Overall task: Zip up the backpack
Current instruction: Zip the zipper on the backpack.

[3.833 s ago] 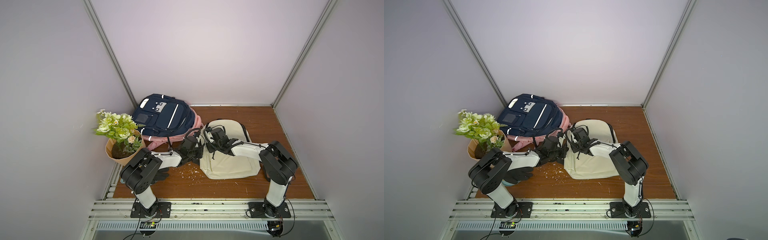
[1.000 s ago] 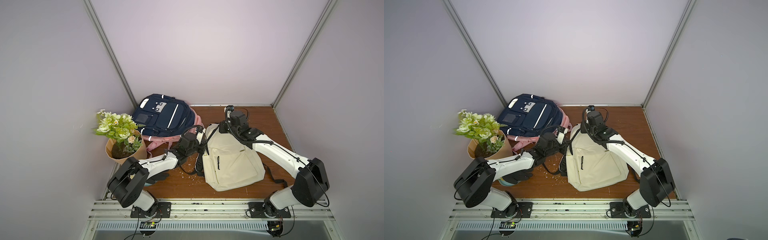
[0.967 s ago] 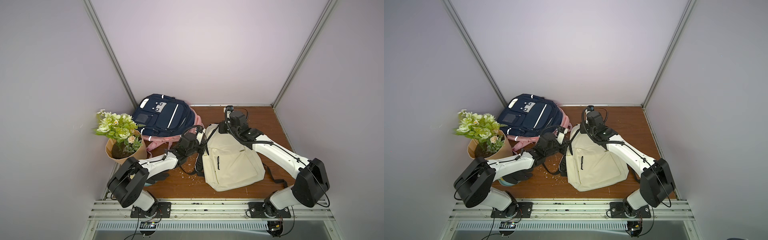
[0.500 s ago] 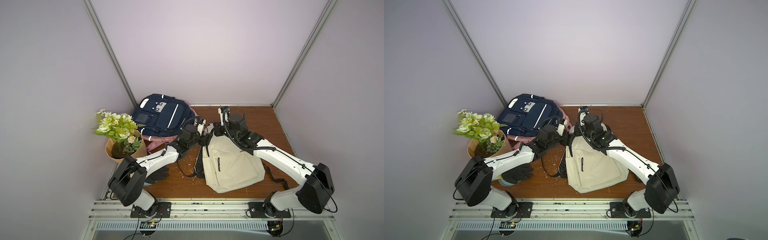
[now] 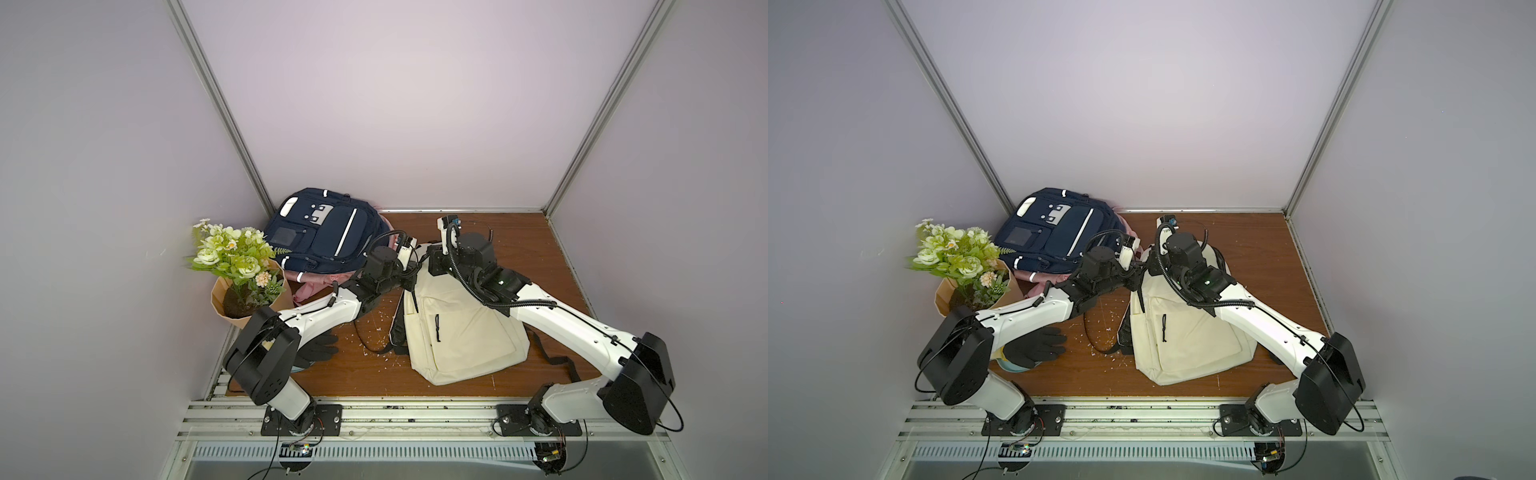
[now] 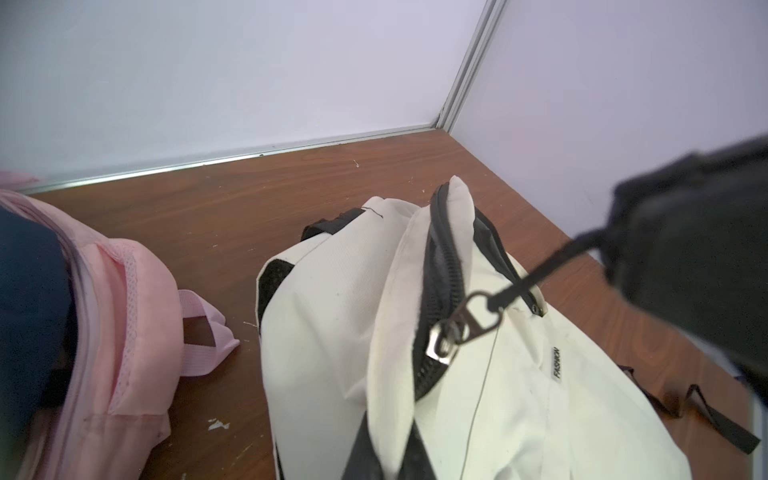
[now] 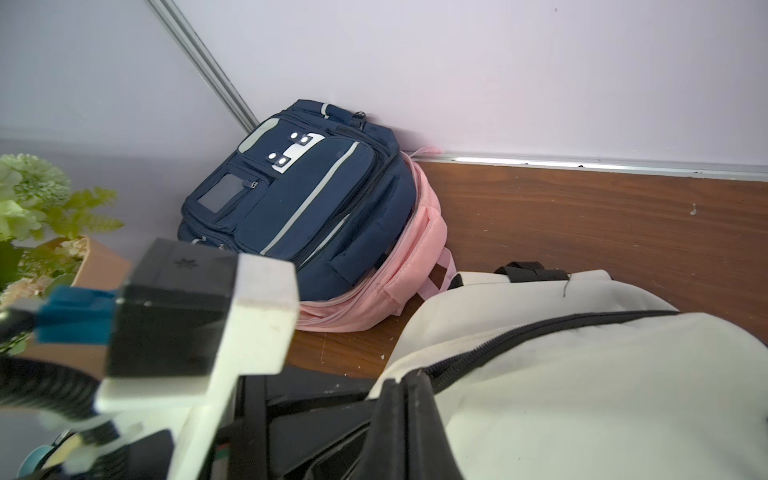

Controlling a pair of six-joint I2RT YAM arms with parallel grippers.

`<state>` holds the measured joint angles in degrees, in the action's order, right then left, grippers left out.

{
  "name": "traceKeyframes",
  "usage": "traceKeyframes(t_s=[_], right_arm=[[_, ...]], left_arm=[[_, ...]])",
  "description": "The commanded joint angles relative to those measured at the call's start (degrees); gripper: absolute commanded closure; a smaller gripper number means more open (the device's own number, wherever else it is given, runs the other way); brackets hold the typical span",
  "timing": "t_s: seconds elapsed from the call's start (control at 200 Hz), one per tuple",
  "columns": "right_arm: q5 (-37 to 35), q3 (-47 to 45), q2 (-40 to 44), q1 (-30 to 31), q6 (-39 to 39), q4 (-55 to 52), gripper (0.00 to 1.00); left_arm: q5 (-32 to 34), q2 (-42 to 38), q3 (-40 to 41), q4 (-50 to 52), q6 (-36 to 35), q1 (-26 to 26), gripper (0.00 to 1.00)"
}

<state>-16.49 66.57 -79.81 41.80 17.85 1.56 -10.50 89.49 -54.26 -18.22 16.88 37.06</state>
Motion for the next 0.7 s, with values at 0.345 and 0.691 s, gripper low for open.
traceKeyframes(t_s=[0.345,0.691], right_arm=[[-0.9,7.5,1.2,-12.7,2.2,-3.8,1.00],[11.8,4.7,4.0,-8.9,-2.5,3.7,1.00]], left_arm=[[3.6,-6.3,5.5,0.3,-0.9,0.1,1.00],[3.9,-5.9,-0.4,2.6,-2.6,0.1,0.56]])
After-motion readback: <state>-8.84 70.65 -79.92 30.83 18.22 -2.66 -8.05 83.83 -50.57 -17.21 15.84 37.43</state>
